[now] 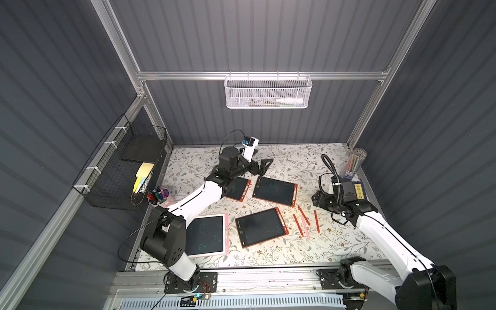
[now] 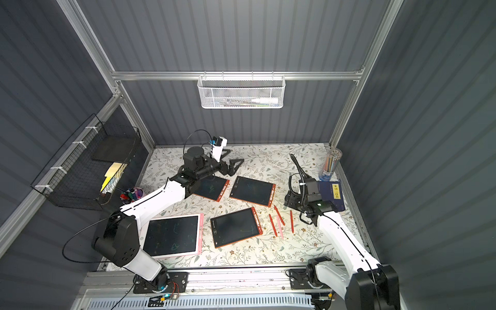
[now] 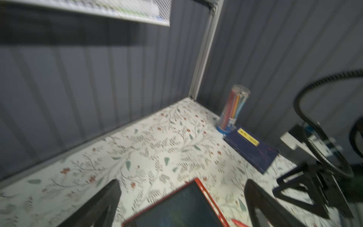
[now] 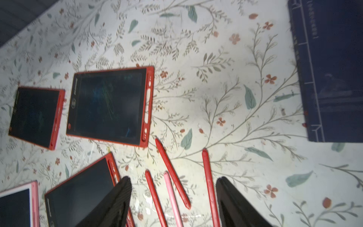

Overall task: Place the stylus back onto the writing tablet
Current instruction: Pick up the stylus from the center of the board.

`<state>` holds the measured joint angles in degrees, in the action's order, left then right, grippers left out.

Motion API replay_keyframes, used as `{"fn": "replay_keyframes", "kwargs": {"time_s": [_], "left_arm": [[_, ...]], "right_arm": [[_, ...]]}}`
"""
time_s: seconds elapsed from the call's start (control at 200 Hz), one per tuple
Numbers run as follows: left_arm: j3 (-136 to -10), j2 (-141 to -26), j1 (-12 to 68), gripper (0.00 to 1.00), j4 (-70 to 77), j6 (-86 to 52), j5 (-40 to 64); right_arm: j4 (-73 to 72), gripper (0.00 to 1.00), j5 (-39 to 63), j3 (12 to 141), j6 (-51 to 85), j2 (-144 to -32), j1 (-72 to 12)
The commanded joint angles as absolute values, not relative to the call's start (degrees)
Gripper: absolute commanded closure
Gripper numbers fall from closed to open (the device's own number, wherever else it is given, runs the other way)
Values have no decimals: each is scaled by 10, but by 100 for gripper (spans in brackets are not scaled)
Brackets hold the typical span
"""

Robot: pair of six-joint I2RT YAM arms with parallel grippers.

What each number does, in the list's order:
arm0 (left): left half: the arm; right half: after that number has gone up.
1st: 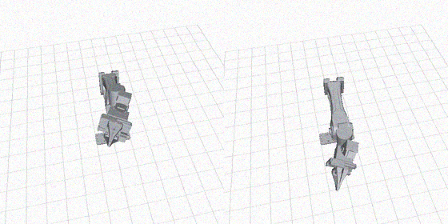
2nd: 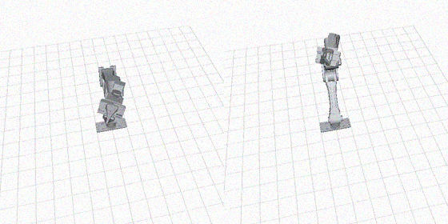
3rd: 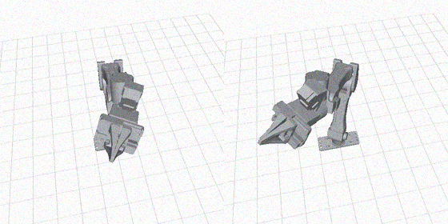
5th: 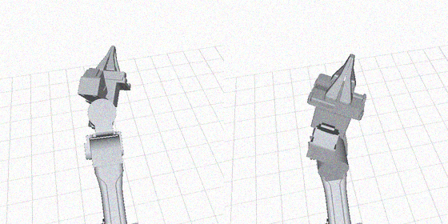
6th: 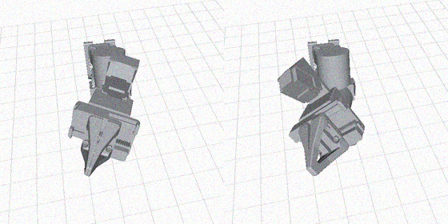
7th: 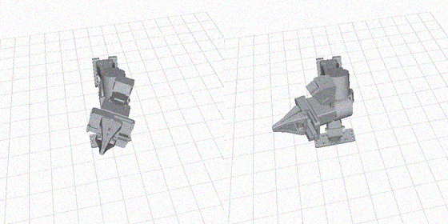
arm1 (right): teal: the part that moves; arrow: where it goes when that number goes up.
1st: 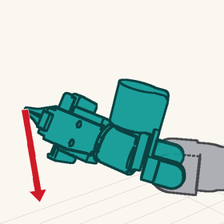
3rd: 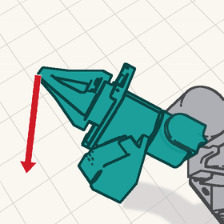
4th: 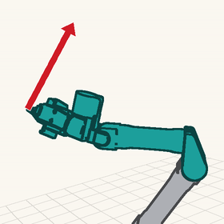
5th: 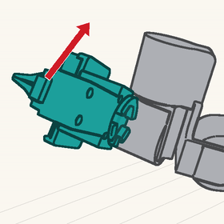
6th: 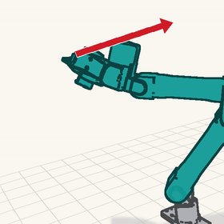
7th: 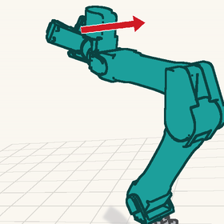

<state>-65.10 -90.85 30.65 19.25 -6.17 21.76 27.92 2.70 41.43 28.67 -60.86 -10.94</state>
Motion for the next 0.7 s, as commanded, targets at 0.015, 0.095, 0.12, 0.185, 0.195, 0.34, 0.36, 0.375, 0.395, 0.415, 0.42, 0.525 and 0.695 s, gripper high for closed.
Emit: {"fn": "replay_keyframes", "kwargs": {"time_s": [0.015,0.095,0.12,0.185,0.195,0.34,0.36,0.375,0.395,0.415,0.42,0.525,0.695], "left_arm": [[-622,-860,323,0,223,-53,250],[-606,-842,333,1,231,-55,230],[-603,-837,335,1,229,-55,226],[-591,-826,337,1,232,-54,231],[-590,-824,337,0,232,-54,233],[-572,-810,340,1,226,-57,247],[-569,-809,340,1,225,-59,247],[-569,-807,340,1,224,-60,250],[-567,-806,340,1,223,-60,253],[-565,-804,340,1,223,-60,258],[-565,-804,340,1,224,-60,260],[-553,-794,343,0,239,-67,293],[-541,-789,346,1,248,-66,350]], "right_arm": [[313,47,37,391,298,-610,-111],[326,57,43,397,296,-630,-111],[334,59,39,401,299,-636,-112],[342,61,31,408,295,-658,-111],[344,62,30,409,294,-661,-112],[349,70,26,419,290,-712,-112],[349,72,27,420,290,-718,-113],[348,73,27,421,289,-723,-114],[349,73,25,423,289,-728,-115],[352,73,20,423,290,-733,-117],[353,73,17,424,291,-734,-117],[357,71,8,427,291,-758,-119],[367,71,-8,432,288,-785,-124]]}}
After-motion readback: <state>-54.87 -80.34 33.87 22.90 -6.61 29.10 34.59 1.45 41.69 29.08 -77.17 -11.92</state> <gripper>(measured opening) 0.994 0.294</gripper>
